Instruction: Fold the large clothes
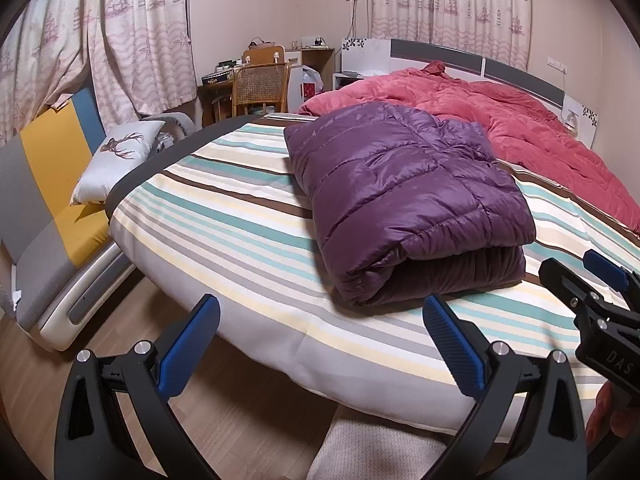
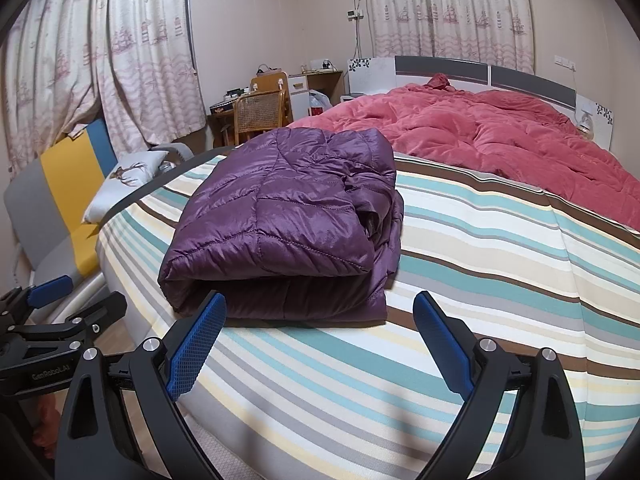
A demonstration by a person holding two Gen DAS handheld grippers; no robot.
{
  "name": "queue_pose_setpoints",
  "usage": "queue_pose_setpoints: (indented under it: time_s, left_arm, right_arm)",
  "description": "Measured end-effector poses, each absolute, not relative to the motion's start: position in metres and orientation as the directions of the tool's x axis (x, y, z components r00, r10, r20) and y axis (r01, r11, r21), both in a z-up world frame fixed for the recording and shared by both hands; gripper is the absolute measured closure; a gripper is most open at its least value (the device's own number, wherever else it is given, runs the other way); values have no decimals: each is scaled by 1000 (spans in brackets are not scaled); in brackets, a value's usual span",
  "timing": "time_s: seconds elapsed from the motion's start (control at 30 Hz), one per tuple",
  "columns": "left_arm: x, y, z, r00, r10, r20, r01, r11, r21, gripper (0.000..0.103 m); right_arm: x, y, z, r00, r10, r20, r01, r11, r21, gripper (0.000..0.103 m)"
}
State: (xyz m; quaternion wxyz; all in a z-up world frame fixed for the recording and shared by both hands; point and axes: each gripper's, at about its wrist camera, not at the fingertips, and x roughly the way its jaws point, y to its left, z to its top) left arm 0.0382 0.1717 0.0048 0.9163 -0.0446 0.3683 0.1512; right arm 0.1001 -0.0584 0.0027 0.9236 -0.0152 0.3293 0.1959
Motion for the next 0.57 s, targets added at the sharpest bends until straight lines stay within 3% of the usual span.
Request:
queue_pose_setpoints:
  time_s: [0.23,0.57]
  left_arm:
    - [37,167,4,689,259,-677,-306,951,52,2]
    - [53,178,-8,635,186,-750,-294,956,-11,2]
  right_arm:
    - [101,-57,1,704,352,-617,-372,923,102,9]
    - [112,-65,-7,683,346,-643,-355,927,121,9]
